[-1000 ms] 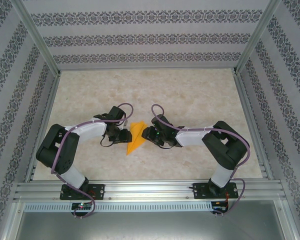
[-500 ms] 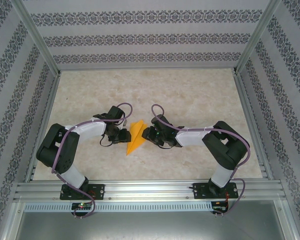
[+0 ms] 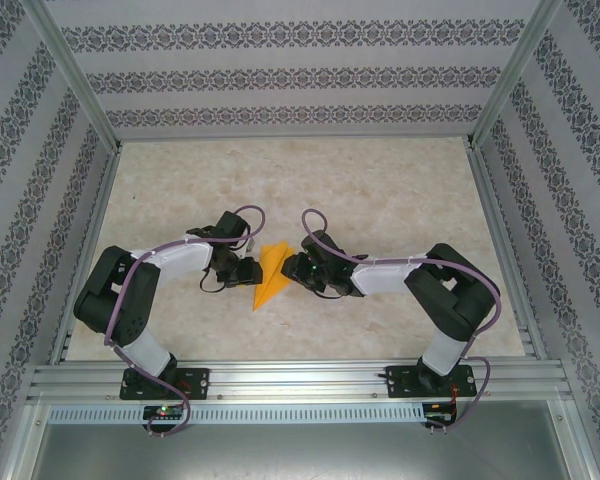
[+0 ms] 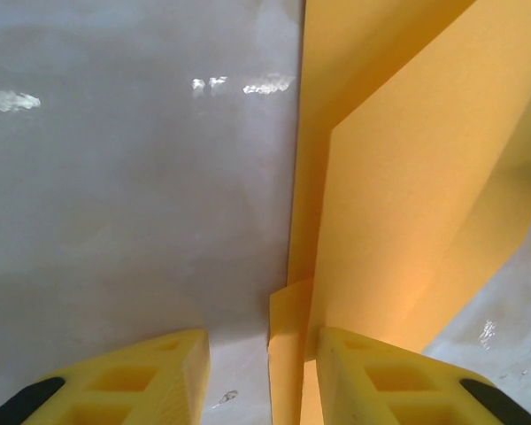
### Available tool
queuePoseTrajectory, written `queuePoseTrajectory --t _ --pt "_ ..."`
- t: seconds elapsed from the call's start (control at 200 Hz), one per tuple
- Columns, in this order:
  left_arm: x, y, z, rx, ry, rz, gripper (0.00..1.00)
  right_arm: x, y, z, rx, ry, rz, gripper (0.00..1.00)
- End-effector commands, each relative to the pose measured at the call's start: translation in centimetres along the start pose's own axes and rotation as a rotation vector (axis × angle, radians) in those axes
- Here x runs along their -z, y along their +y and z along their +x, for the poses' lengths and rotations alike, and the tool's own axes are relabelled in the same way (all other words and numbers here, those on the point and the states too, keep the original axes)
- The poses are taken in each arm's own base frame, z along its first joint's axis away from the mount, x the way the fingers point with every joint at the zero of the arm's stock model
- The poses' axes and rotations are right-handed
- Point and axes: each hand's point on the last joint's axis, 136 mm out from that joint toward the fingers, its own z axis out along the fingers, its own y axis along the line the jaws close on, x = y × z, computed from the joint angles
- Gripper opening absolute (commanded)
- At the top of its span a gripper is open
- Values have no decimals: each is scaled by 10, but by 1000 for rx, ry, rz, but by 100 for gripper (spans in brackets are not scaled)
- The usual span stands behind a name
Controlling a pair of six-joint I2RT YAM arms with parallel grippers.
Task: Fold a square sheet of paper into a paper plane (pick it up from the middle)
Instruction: Turn over the paper at the center of the table.
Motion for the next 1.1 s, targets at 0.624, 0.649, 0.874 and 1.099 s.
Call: queuePoseTrajectory --t 0.624,0.649,0.874,1.099 --pt "-25 -17 11 -20 79 109 37 -15 1 3 -16 18 -15 41" --pt "-25 -18 11 -20 79 111 36 -15 3 3 -17 18 -18 41" --pt "-27 -22 12 -22 88 130 37 -14 10 2 -19 13 -51 36" --pt "-28 -25 14 -25 98 147 36 -13 11 2 -20 11 -58 33"
